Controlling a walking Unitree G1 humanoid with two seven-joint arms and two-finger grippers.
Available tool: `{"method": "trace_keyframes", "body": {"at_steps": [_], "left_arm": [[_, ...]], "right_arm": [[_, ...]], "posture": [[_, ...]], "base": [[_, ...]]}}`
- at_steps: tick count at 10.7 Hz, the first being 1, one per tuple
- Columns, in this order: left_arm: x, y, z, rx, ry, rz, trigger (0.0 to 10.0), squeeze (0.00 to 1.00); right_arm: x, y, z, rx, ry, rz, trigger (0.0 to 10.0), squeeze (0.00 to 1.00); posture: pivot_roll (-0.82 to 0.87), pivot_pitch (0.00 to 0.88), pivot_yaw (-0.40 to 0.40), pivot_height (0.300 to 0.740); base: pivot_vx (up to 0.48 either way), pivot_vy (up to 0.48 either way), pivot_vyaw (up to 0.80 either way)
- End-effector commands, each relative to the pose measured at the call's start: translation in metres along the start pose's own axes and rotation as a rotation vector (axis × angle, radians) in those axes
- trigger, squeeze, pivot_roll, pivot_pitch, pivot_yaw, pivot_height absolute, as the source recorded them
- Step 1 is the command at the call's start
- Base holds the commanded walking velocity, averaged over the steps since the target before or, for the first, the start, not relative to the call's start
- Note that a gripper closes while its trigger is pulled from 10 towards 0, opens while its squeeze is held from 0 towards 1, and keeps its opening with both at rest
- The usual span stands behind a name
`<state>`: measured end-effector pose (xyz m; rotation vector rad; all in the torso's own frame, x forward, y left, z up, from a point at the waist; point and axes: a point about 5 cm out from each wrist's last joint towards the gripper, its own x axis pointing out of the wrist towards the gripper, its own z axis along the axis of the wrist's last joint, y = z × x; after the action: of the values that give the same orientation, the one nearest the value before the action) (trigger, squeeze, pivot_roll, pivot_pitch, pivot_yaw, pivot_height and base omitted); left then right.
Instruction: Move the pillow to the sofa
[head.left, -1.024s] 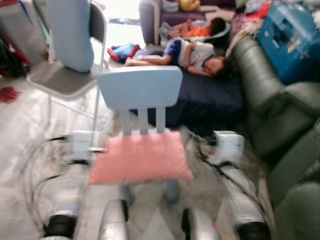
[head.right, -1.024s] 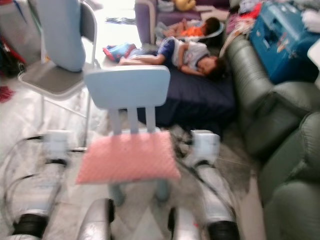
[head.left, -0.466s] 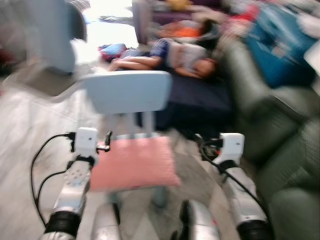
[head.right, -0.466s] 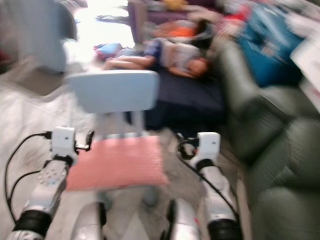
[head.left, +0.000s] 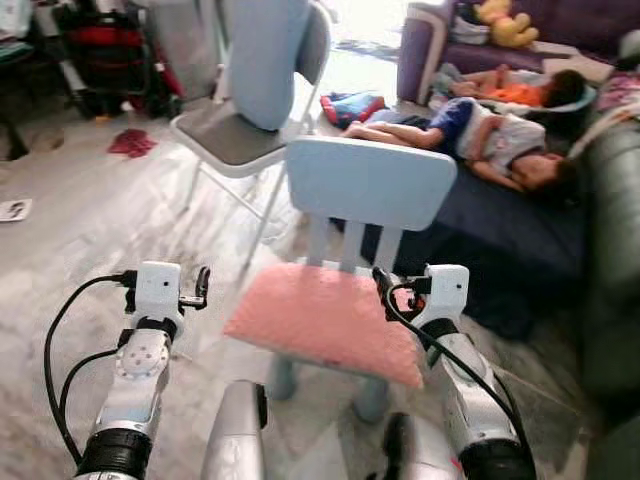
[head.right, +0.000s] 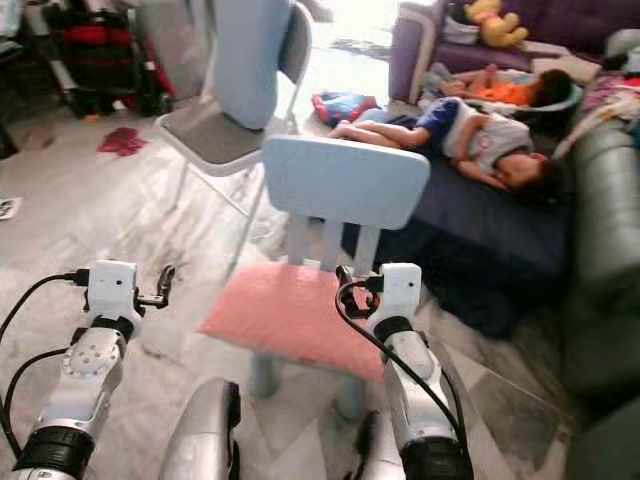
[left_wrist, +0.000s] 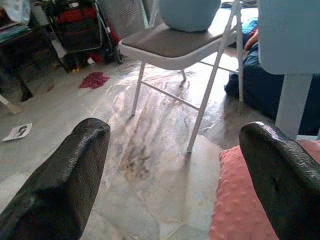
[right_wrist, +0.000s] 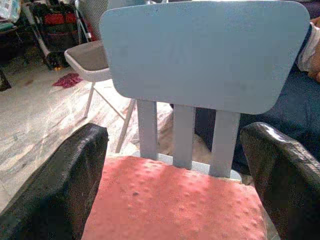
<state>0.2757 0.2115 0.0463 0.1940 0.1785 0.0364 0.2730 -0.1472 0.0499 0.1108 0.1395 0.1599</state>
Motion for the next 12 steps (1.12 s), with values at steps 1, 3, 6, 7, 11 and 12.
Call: {"method": "trace_keyframes", "body": {"at_steps": [1,3,6,7,11,12], "left_arm": [[0.0015,-0.0022,0.002,0.005,-0.002,-0.009,10.0,0.0],[0.0019,-0.0039,0.0015,0.003,0.001,-0.015,10.0,0.0],[0.0019,-0.005,0.0005,0.005,0.007,-0.017,10.0,0.0],[0.002,-0.0054,0.0004,0.005,0.008,-0.018,10.0,0.0],[0.0028,-0.0059,0.0012,0.01,0.004,-0.015,10.0,0.0],[0.0031,-0.0056,0.0017,0.016,0.0,-0.014,10.0,0.0]], "right_arm": [[0.0001,-0.0045,0.0019,0.007,-0.006,-0.019,10.0,0.0],[0.0003,-0.0047,0.0018,0.009,-0.003,-0.017,10.0,0.0],[0.0006,-0.0054,0.0016,0.011,-0.001,-0.017,10.0,0.0],[0.0008,-0.0056,0.0015,0.012,0.0,-0.017,10.0,0.0],[0.0019,-0.0054,0.0018,0.016,0.001,-0.016,10.0,0.0],[0.0024,-0.0052,0.0017,0.017,0.002,-0.015,10.0,0.0]], "posture": [[-0.01,0.002,-0.034,0.621],[-0.01,0.004,-0.035,0.597],[-0.01,0.004,-0.035,0.537],[-0.01,0.004,-0.034,0.517],[-0.01,0.004,-0.036,0.508],[-0.01,0.004,-0.035,0.508]], "base": [[0.0,0.0,0.0],[0.0,0.0,0.0],[0.0,0.0,0.0],[0.0,0.0,0.0],[0.0,0.0,0.0],[0.0,0.0,0.0]]}}
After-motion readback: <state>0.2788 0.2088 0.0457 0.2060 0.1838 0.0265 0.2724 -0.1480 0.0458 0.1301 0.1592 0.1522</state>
